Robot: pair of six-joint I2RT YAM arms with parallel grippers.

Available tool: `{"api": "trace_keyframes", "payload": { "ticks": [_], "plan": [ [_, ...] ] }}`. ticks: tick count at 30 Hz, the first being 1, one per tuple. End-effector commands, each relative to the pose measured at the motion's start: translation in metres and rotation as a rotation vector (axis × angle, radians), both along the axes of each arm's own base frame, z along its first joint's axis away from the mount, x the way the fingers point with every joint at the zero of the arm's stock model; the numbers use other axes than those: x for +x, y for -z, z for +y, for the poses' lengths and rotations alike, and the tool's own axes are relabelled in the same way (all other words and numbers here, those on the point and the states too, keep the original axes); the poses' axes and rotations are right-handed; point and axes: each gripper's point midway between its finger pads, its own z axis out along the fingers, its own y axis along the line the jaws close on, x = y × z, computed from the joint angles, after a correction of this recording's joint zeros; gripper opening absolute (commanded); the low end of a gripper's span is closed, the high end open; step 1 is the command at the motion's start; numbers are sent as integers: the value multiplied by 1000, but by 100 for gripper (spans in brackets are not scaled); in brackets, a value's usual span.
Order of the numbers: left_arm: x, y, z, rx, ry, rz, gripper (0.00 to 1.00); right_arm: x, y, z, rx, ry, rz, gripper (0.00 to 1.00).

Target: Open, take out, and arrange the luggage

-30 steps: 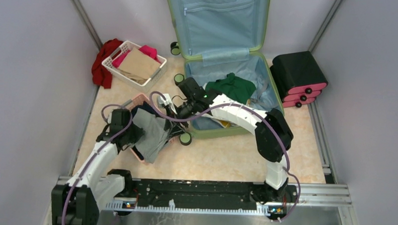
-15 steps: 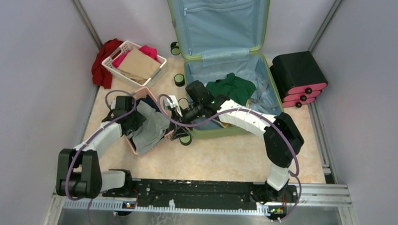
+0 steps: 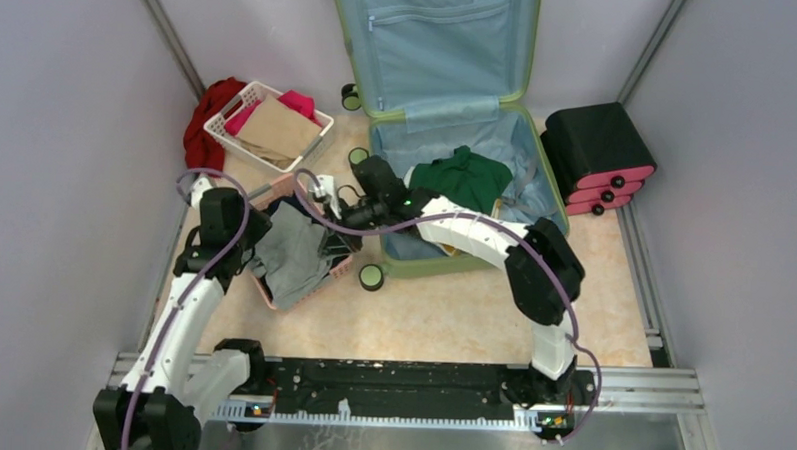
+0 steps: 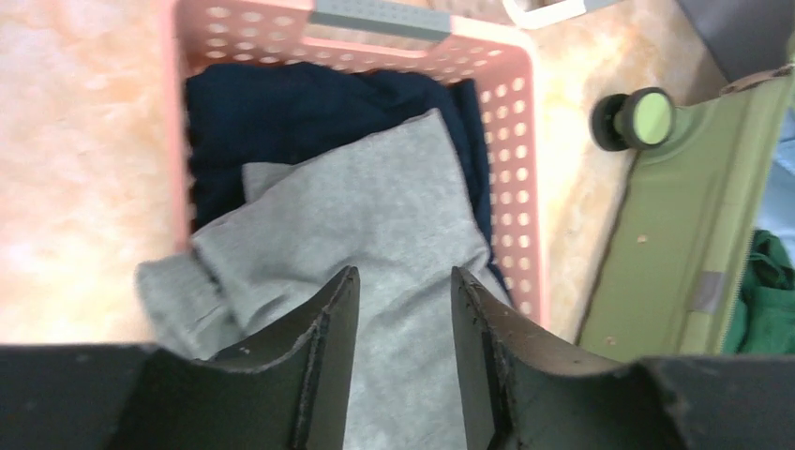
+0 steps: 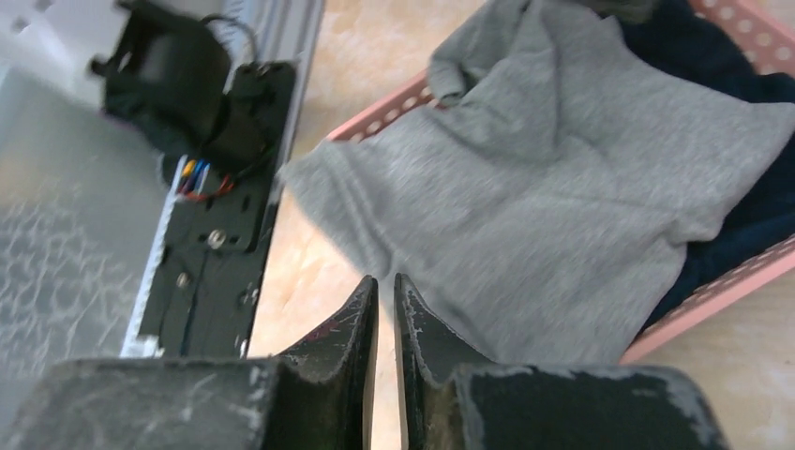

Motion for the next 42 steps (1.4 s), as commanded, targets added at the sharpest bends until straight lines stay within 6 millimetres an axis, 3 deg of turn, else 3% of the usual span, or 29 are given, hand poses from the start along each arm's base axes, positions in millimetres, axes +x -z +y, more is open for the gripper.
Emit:
{"api": "trace_keyframes", "payload": {
  "ticks": [1, 5, 11, 15, 19, 22, 24, 26, 29, 32, 34, 35, 40, 42],
  "plan": [
    [-33, 28, 25, 72, -105, 115, 45, 27, -6, 45, -33, 194, -6, 9],
    [-37, 45, 34, 98, -148, 170, 40, 47, 32, 56, -183, 364, -25, 7],
    [-33, 79, 50, 105, -222, 292, 30, 63, 93, 30, -369, 512, -112, 6],
    [-33, 100, 62, 76, -297, 357, 24, 70, 111, 18, -416, 567, -149, 5],
    [-27, 112, 68, 23, -328, 395, 24, 65, 112, 22, -414, 544, -118, 6],
    [-16, 99, 65, 0, -303, 372, 29, 56, 92, 30, -349, 474, -80, 6],
    [-4, 75, 62, -10, -269, 298, 39, 48, 60, 35, -264, 379, -58, 11],
    [4, 48, 58, -16, -231, 214, 50, 34, 20, 34, -166, 230, -38, 21],
    [9, 8, 52, -13, -174, 92, 67, 22, -40, 14, -20, 34, -15, 35],
    [9, -27, 41, -4, -86, -22, 82, 20, -79, -12, 60, -50, -18, 43],
    [9, -48, 26, 3, 25, -108, 94, 25, -93, -31, 68, -50, -44, 46],
    [8, -60, 10, -12, 128, -165, 98, 29, -95, -40, 58, -39, -58, 48],
    [-12, -105, -53, -69, 487, -445, 99, 63, -92, -93, 7, 74, -102, 53],
    [-22, -114, -70, -127, 565, -521, 99, 76, -87, -117, -13, 119, -151, 56]
  ]
}}
